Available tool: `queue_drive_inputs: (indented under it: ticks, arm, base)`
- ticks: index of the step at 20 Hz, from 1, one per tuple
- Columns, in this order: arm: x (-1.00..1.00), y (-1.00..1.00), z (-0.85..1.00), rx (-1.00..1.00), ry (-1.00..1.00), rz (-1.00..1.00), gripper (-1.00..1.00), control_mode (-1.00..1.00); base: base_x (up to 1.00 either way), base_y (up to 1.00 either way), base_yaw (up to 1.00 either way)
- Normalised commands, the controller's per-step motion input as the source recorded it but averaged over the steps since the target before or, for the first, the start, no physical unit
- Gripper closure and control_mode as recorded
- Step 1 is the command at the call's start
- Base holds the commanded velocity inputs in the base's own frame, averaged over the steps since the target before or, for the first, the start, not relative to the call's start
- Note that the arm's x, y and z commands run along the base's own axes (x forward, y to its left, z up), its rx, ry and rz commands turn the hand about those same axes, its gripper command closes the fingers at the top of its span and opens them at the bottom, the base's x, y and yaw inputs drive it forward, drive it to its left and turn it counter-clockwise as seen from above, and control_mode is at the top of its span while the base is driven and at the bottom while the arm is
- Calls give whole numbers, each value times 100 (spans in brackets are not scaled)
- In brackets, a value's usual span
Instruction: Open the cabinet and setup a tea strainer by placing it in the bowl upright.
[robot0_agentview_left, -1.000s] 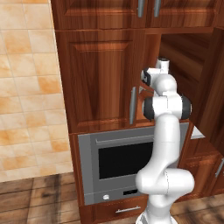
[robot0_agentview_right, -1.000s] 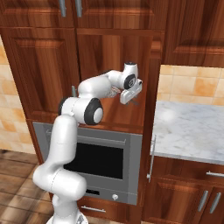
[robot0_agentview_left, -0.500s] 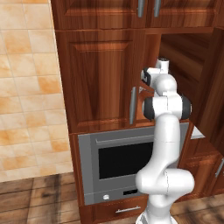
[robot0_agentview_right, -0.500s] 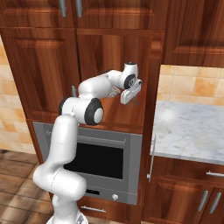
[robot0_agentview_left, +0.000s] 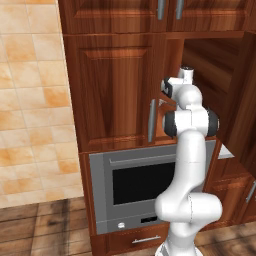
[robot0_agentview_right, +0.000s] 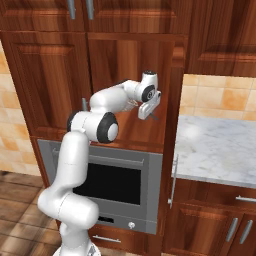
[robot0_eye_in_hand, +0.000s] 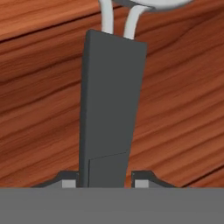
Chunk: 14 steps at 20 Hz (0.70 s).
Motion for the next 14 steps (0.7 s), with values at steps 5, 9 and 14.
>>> queue_drive_inputs:
  ticks: [5,9,14]
  arm:
    - [0,9,-3,0,0,4,100,-100]
    - [0,10,0,0,-1,1,100,-100]
    - [-10,0,3,0,-5,0,100,-100]
  base:
    - [0,0,0]
    - [0,0,0]
    - [0,0,0]
